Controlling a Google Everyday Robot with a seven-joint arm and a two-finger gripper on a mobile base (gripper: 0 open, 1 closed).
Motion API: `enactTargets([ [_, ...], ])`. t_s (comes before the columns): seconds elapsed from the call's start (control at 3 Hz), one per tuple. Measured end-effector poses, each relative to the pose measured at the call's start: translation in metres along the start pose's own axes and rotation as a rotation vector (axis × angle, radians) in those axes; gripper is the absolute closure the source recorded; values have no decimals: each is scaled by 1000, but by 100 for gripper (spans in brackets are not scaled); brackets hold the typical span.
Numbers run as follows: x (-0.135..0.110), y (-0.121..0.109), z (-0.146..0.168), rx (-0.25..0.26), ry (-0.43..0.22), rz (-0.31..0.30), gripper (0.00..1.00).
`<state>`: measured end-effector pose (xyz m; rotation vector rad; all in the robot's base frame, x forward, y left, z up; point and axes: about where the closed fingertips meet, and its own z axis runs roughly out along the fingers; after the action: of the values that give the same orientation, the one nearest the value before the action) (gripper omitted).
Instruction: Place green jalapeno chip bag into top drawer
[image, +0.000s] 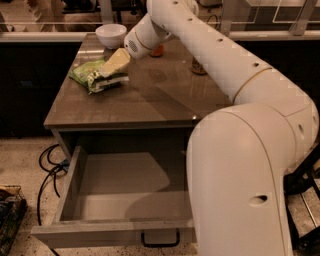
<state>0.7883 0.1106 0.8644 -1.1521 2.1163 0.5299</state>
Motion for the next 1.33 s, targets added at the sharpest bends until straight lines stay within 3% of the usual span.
enactTargets([
  [0.33,3,24,22,-90,-11,103,0],
  [0.67,8,59,32,-181,-9,152,0],
  [1.0,8,83,41,-223,8,155,9],
  [1.33,8,87,45,-230,14,152,32],
])
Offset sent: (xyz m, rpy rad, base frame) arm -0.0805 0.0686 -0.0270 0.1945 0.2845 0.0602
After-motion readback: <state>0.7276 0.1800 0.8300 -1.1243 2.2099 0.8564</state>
